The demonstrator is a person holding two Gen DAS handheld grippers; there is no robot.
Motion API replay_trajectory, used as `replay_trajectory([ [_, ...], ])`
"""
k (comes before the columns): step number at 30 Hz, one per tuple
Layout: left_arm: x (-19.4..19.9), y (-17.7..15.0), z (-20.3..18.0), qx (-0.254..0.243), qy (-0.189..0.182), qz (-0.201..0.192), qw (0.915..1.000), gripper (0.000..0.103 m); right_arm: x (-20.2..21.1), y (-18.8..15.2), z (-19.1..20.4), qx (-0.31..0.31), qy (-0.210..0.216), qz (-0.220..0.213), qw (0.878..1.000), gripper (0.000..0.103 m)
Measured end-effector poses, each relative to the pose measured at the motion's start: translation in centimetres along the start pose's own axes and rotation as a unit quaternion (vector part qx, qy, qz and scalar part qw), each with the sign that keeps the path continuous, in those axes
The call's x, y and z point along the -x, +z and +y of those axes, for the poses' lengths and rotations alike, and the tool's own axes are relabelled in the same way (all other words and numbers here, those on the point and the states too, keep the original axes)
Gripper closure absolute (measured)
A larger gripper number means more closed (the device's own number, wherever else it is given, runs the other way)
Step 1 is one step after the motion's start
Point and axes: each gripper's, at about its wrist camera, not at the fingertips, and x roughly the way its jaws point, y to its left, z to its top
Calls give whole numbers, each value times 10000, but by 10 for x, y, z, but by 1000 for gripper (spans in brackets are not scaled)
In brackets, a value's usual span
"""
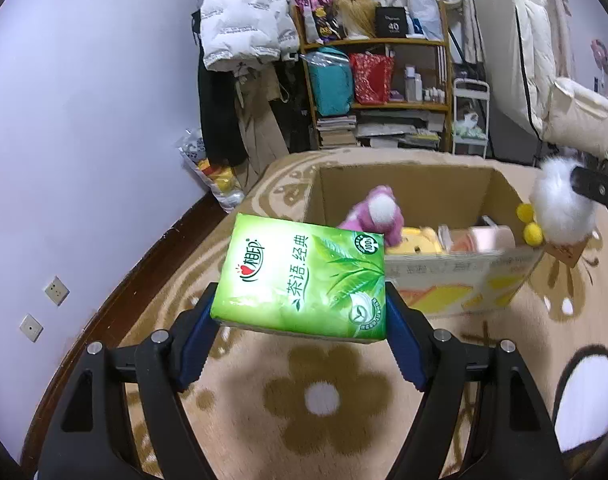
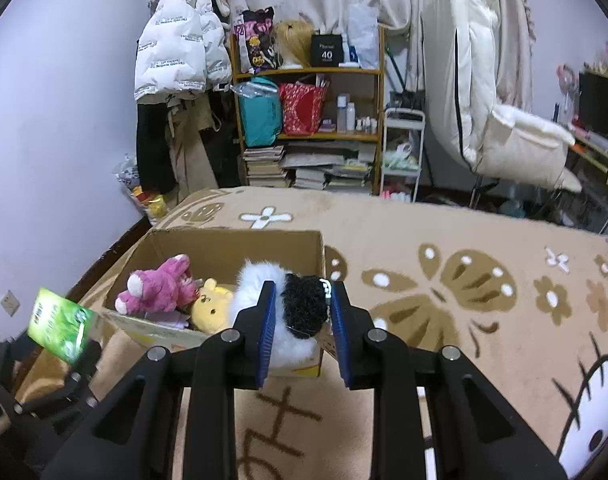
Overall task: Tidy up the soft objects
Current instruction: 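Lift the green packet over the box with the left tool while the right tool carries the keychain there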
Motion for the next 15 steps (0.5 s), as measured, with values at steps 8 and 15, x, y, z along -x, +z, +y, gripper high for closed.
replay_trajectory([
  [8,1,25,9,41,95,-332,9994,27,-1,13,14,409,-195,-233,9987,75],
  [15,0,53,9,63,2,-626,9980,27,-10,28,24,663,-260,-359,9968,75],
])
